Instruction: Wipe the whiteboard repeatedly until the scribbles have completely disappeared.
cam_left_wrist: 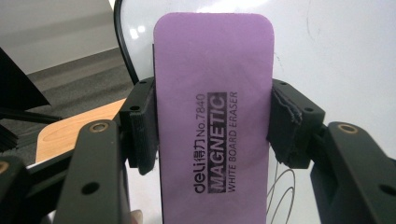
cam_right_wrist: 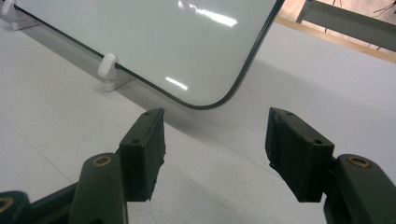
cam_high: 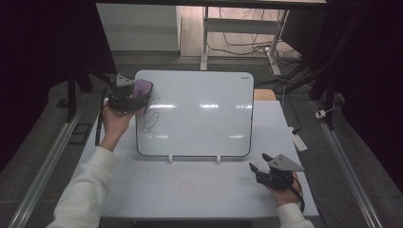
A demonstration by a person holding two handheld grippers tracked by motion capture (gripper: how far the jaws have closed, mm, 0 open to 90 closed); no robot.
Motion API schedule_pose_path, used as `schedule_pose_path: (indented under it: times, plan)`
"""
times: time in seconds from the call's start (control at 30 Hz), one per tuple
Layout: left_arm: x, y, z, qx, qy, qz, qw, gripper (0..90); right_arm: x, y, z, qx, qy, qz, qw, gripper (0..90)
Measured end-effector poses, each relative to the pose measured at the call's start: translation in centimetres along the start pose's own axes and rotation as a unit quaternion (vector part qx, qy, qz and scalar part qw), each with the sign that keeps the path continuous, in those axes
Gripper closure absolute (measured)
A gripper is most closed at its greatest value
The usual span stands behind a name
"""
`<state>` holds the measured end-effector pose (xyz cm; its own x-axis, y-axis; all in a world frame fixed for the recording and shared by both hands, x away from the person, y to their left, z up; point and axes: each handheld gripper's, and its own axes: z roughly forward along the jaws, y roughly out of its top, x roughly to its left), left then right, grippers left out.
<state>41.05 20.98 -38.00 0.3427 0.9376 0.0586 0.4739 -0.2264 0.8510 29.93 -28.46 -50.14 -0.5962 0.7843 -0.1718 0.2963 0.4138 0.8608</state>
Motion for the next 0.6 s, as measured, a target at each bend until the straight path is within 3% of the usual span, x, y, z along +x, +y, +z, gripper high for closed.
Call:
schedule_pose_path:
  times: [0.07, 0.23, 0.4, 0.47, 0.53, 0.6]
  plan:
    - [-0.6, 0.0, 0.3, 0.002, 0.005, 0.014, 0.9999, 40.7, 0.0, 0.0, 0.0, -0.001, 0.0, 0.001, 1.0, 37.5]
    - [-2.5, 0.2, 1.0, -0.001, -0.008, 0.028, 0.9996, 40.7, 0.1, 0.0, 0.1, 0.001, 0.0, 0.0, 1.0, 37.5]
    - [-4.5, 0.2, 1.6, 0.0, -0.037, 0.044, 0.9983, 40.7, 0.2, 0.0, 0.1, 0.001, 0.001, -0.001, 1.0, 37.5]
    - [-5.2, 0.2, 1.9, 0.004, -0.039, 0.058, 0.9976, 40.7, 0.2, 0.0, 0.1, 0.001, 0.002, -0.003, 1.0, 37.5]
    - [-5.5, 0.5, 2.0, 0.007, -0.038, 0.066, 0.9971, 40.7, 0.2, 0.0, 0.2, 0.002, 0.003, -0.003, 1.0, 37.5]
    - [-5.3, 0.9, 2.0, 0.003, -0.049, 0.061, 0.9969, 40.7, 0.2, 0.0, 0.1, 0.001, 0.004, -0.004, 1.0, 37.4]
